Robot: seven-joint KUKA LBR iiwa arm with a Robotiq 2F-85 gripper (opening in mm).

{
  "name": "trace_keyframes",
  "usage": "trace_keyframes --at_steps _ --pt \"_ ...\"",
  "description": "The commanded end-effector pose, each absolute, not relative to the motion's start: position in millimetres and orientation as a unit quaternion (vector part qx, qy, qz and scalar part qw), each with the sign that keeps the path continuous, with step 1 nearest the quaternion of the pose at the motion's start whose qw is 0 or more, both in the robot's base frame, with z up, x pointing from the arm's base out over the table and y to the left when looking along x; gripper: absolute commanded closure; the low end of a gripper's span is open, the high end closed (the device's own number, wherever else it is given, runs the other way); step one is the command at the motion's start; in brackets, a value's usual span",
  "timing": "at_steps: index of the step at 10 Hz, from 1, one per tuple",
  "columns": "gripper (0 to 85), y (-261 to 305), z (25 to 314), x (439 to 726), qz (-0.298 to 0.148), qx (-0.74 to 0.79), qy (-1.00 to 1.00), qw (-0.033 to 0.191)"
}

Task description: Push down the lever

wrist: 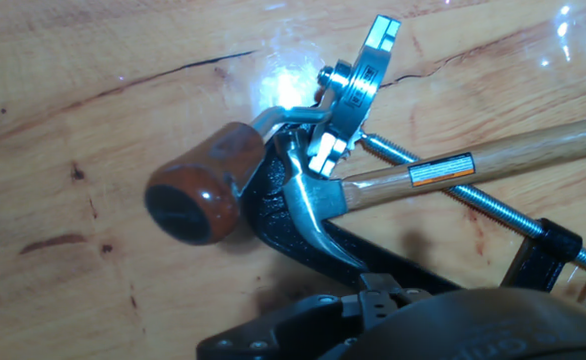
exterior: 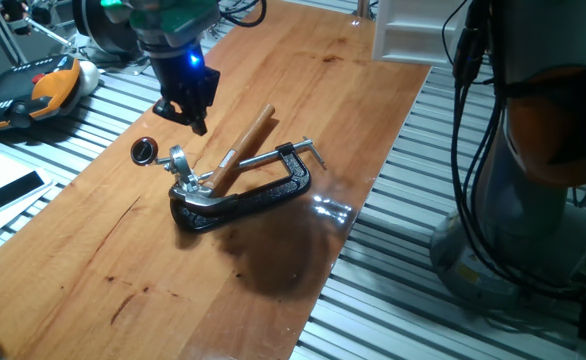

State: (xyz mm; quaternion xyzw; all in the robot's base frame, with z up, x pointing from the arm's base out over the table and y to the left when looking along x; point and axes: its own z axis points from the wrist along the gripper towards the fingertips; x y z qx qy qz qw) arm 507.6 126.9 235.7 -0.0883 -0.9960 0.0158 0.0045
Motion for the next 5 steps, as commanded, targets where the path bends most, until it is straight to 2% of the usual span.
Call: trace_keyframes --at_steps 1,5 --pt "85.0 127.0 235.4 507.8 0.016 -0.089 -0.996 0.005" --pt "85.0 134.8 228.5 511.8 0.014 -0.102 -0.995 -0.002"
